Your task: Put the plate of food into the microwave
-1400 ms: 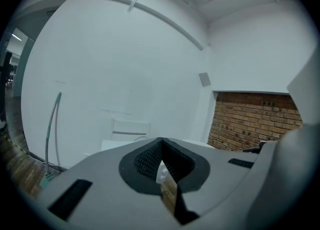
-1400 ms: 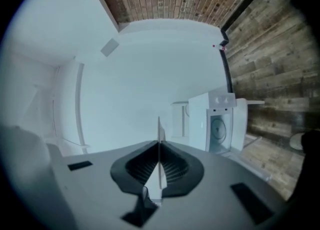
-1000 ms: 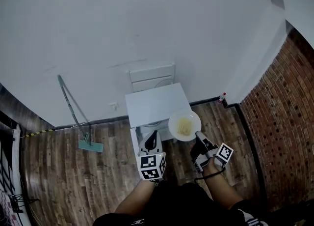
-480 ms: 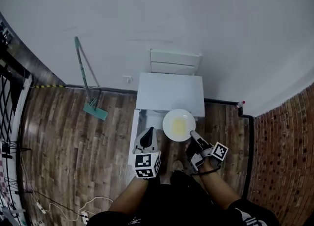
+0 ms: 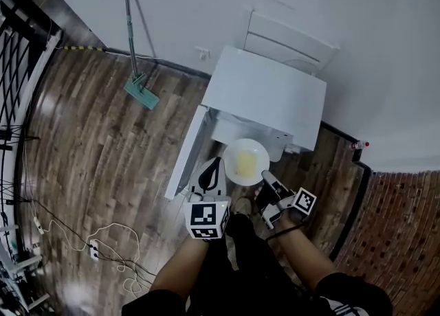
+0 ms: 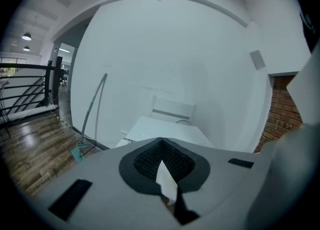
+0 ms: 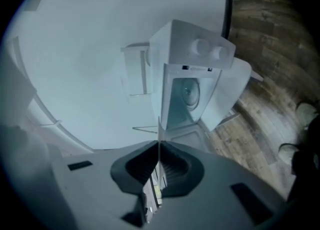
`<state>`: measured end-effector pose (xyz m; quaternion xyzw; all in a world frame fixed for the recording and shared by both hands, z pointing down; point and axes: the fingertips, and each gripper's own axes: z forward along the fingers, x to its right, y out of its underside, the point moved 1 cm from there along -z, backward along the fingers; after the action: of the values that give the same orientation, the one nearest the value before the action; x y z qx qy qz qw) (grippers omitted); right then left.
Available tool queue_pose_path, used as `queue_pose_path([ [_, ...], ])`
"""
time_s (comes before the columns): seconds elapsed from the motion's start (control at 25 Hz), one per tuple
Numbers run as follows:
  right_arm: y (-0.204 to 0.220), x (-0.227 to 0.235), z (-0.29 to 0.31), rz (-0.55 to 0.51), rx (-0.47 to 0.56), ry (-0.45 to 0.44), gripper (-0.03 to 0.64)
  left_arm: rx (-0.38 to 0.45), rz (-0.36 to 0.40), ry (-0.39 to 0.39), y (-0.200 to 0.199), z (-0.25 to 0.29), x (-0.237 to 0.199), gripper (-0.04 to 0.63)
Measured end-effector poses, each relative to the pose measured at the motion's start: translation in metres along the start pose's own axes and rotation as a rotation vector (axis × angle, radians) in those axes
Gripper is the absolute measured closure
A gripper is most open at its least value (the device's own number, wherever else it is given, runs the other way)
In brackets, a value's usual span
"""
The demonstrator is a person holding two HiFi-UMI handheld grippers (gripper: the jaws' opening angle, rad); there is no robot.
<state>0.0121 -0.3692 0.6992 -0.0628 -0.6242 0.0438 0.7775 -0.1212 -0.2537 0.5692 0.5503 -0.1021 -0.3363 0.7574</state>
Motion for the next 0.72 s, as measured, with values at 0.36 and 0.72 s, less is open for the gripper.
queue_pose_path([
  [0.36,-0.042,0.093,0.05,-0.001,0.191,-0.111,0.592,0.033,0.038,0.042,0.094,0.039,-0.022,0.598],
  [0.72,-0.093,0.146,0.141,-0.057,0.399,-0.151,0.589,0.094,0.018,0.087,0.182,0.105,-0.06,0.598],
])
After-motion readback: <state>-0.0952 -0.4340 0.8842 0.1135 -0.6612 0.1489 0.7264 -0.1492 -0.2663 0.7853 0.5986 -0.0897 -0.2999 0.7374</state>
